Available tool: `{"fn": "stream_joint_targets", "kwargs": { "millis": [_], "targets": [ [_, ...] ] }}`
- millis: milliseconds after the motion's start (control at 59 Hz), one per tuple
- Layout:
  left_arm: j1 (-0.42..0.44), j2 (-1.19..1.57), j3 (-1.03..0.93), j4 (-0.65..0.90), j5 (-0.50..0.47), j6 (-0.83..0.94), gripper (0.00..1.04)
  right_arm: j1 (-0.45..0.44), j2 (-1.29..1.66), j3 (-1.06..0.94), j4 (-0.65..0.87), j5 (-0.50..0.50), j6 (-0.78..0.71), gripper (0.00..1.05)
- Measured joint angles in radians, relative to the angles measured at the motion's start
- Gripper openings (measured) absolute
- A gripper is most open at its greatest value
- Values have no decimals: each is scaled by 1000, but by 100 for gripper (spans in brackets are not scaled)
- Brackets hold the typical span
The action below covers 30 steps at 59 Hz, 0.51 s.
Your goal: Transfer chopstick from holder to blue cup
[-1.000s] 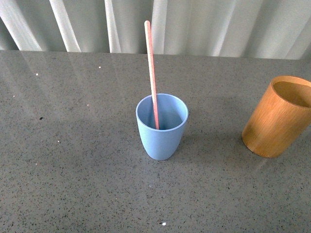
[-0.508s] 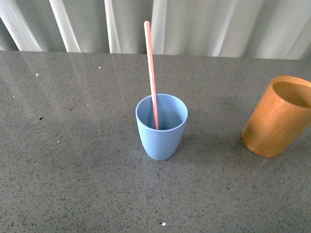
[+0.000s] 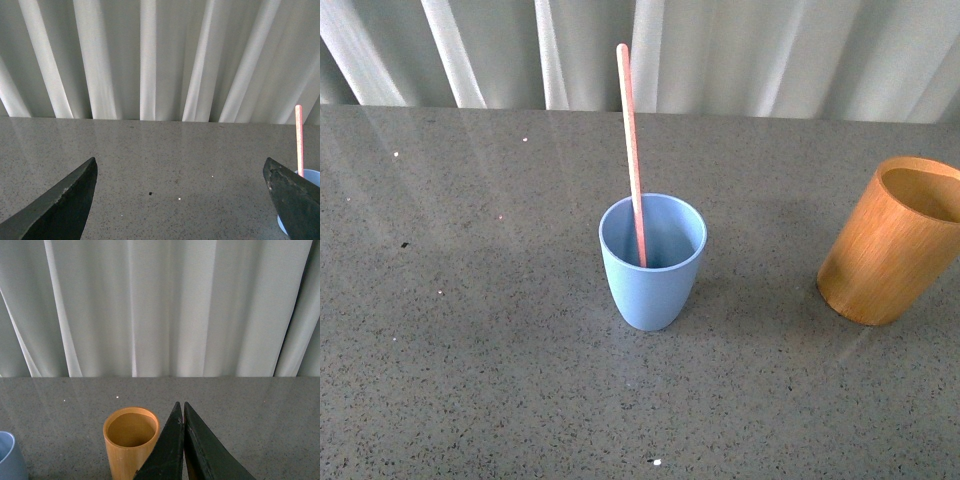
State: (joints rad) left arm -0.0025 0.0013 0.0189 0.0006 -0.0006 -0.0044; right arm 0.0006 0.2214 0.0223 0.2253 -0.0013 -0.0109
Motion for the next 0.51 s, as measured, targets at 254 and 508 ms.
{"fn": "stream_joint_targets", "kwargs": {
  "millis": [254, 508],
  "targets": [
    [0, 0, 0, 0, 0, 0, 98, 0, -174, 0, -209, 0, 0, 1],
    [0, 0, 0, 0, 0, 0, 98, 0, -217, 0, -224, 0, 0, 1]
  ]
}}
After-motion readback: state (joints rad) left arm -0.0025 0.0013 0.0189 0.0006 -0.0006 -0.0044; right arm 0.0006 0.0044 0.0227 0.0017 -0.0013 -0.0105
